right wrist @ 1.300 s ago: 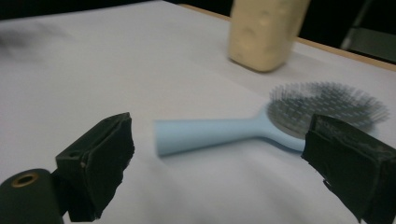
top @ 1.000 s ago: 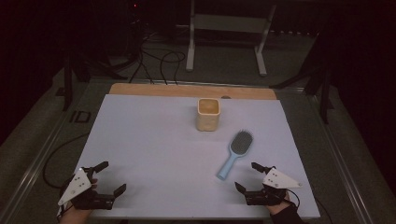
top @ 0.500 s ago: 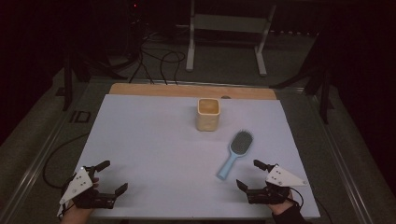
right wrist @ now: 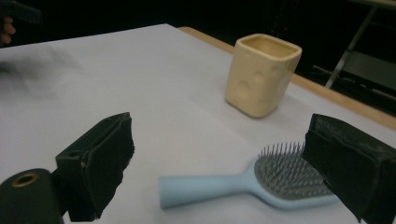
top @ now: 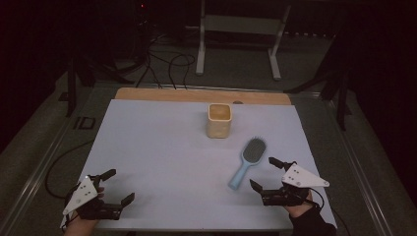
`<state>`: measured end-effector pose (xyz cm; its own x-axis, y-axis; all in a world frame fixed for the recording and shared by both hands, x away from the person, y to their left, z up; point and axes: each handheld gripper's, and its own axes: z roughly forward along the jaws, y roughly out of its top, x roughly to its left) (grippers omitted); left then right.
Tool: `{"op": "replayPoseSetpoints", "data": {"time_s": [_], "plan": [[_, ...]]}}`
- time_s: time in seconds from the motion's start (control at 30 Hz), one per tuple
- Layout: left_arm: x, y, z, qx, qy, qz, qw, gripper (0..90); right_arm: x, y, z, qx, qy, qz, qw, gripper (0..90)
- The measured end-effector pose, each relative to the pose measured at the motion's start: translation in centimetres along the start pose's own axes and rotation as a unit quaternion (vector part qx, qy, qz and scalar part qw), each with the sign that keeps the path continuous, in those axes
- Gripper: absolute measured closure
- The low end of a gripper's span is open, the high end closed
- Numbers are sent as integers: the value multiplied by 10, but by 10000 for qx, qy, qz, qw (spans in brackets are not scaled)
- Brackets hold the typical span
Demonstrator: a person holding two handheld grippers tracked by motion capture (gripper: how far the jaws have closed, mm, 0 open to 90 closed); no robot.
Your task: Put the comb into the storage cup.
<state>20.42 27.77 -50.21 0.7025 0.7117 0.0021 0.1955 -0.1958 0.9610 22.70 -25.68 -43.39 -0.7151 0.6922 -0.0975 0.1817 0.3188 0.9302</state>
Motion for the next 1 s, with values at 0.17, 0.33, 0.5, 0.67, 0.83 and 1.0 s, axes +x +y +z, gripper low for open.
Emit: {"op": "replayPoseSetpoints", "data": {"time_s": [0.17,0.33,0.5,0.67,0.83,1.0], "plan": [[0,0,-1,-22,1,-27,10000,0,-2,10,3,-75,60,18,10000,79],[0,0,-2,-30,3,-26,10000,0,-2,16,10,-72,70,-80,9999,79],[0,0,-2,-13,8,-14,10000,0,1,23,19,-10,148,-140,9998,79],[0,0,-2,-38,-4,-46,10000,0,2,30,28,31,236,-151,9996,79],[0,0,-2,-34,-10,-36,10000,0,4,38,38,97,305,-235,9992,79],[0,0,-3,-51,-6,-45,10000,0,7,42,48,158,421,-301,9985,79]]}}
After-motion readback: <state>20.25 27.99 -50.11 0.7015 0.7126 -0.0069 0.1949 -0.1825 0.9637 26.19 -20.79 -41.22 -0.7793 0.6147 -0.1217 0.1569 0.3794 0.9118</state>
